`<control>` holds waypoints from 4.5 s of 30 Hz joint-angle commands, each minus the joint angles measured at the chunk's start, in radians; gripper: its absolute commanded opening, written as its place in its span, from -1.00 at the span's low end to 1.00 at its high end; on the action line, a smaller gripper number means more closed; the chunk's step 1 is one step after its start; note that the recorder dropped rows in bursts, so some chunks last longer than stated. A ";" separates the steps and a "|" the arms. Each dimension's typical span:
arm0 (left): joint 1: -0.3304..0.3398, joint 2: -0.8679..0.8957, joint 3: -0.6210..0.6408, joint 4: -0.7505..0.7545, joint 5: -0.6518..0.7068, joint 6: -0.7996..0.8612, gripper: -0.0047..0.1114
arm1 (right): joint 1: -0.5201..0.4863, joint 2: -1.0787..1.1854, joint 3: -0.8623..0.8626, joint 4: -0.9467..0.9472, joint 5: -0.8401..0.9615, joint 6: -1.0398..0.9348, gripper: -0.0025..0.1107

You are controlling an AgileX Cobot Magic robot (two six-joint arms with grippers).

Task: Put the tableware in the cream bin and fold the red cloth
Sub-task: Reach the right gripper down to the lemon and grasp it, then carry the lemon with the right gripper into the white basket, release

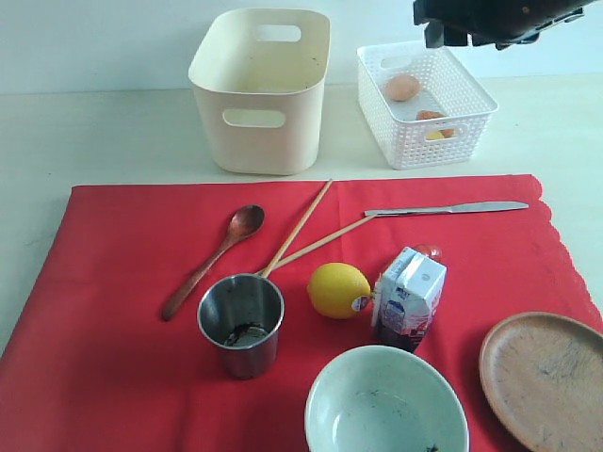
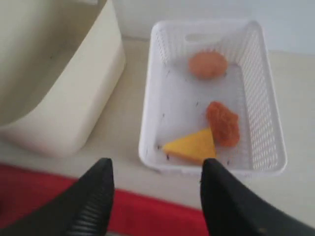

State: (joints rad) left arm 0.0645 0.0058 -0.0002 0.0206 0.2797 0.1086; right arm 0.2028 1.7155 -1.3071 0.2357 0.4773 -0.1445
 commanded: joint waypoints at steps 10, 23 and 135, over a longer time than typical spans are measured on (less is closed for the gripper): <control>-0.006 -0.006 0.000 0.004 -0.006 -0.007 -0.90 | 0.226 -0.028 0.033 -0.012 0.246 -0.049 -0.72; -0.006 -0.006 0.000 0.004 -0.006 -0.007 -0.90 | 0.400 -0.026 0.035 -0.140 0.398 0.051 -0.74; -0.006 -0.006 0.000 0.004 -0.006 -0.007 -0.90 | 0.018 0.319 0.031 -0.412 -0.674 0.492 0.37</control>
State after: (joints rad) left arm 0.0645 0.0058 -0.0002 0.0206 0.2797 0.1086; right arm 0.2237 2.0672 -1.2725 -0.1819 -0.1769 0.3539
